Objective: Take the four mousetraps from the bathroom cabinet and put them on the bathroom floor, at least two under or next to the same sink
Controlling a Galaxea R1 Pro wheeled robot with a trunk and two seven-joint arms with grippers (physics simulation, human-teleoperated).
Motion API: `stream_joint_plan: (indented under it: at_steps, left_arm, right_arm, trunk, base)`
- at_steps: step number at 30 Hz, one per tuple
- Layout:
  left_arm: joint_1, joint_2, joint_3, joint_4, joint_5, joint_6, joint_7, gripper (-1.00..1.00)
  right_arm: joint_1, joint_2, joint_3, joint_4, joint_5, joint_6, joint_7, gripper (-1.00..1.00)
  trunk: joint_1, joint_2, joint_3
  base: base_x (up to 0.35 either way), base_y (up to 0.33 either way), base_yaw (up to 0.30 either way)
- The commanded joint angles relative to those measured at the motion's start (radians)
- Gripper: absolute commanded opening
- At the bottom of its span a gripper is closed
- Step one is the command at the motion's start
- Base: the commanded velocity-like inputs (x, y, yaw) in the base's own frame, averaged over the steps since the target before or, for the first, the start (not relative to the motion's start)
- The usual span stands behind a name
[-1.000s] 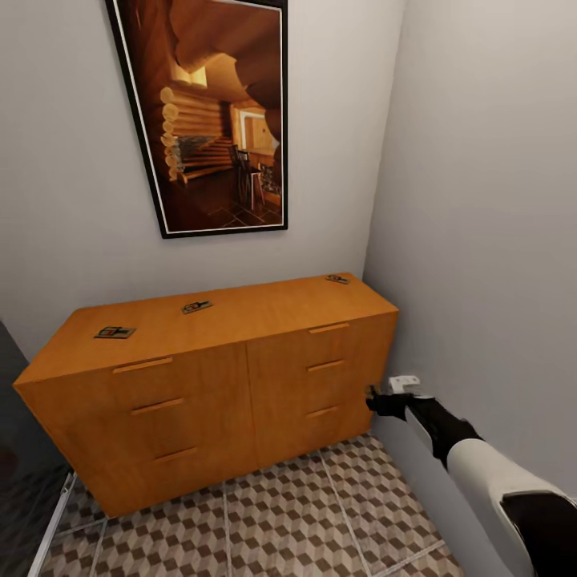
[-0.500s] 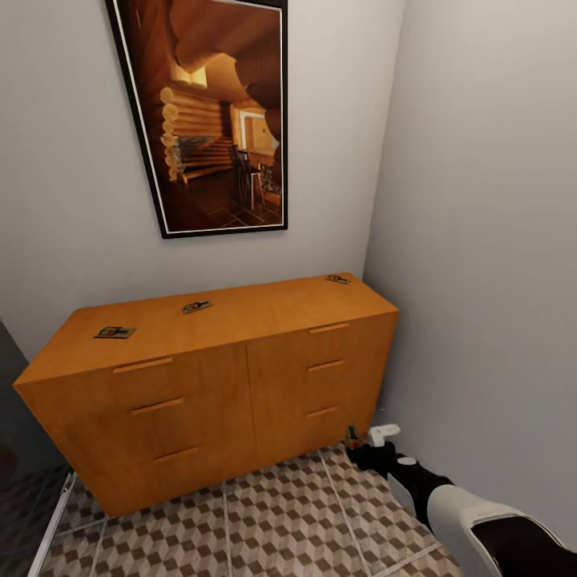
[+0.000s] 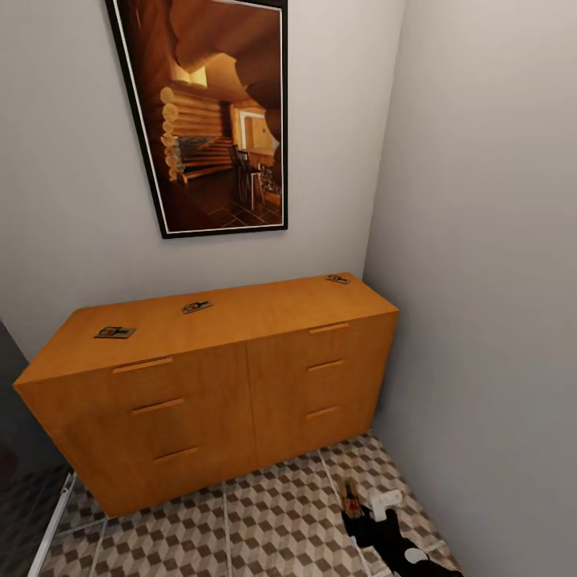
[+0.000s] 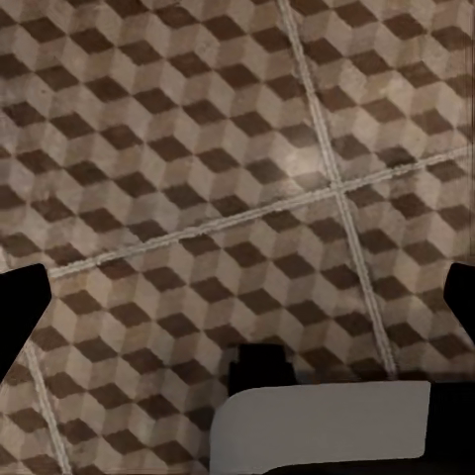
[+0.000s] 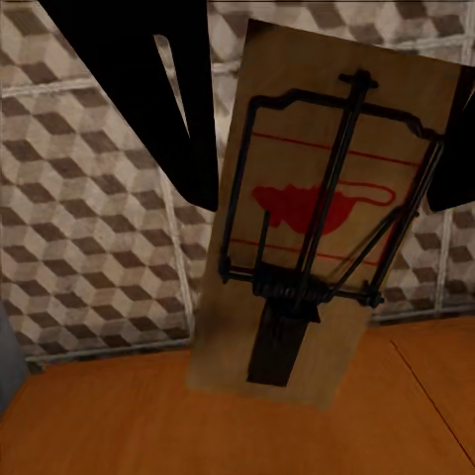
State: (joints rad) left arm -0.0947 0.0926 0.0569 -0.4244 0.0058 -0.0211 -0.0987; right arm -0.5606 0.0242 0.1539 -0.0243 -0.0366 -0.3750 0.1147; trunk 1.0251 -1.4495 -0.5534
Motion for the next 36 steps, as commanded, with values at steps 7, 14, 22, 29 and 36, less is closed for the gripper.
stream_joint_plan:
  at_steps: [7,14,22,29,36]
  left_arm:
    - [0.0,-0.036,0.006,-0.222,0.0,0.19,-0.007,1.0]
    - [0.0,-0.119,0.003,-0.365,-0.008,0.308,-0.007,1.0]
    - [0.0,-0.153,0.003,-0.584,-0.032,0.477,-0.007,1.0]
    - [-0.001,-0.157,-0.002,-0.836,-0.04,0.696,-0.007,1.0]
    - [-0.009,-0.157,-0.008,-0.988,-0.044,0.853,-0.007,1.0]
  right_arm:
    - [0.059,0.002,0.004,0.001,-0.008,-0.106,-0.049,-1.0]
    - [0.066,0.003,0.004,0.001,-0.009,-0.121,-0.064,-1.0]
    - [0.067,0.004,0.004,0.001,-0.009,-0.122,-0.066,-1.0]
    - [0.067,0.005,0.004,0.001,-0.009,-0.121,-0.066,-1.0]
    - [0.067,0.005,0.004,0.001,-0.009,-0.119,-0.066,-1.0]
  trunk:
    - [0.0,0.0,-0.001]
    - [0.0,0.0,-0.001]
    - [0.0,0.0,-0.001]
    - [0.0,0.0,-0.001]
    - [0.0,0.0,-0.001]
  base:
    - [0.0,0.0,0.0]
    - [0.0,0.0,0.0]
    - [0.0,0.0,0.0]
    - [0.0,0.0,0.0]
    - [0.0,0.0,0.0]
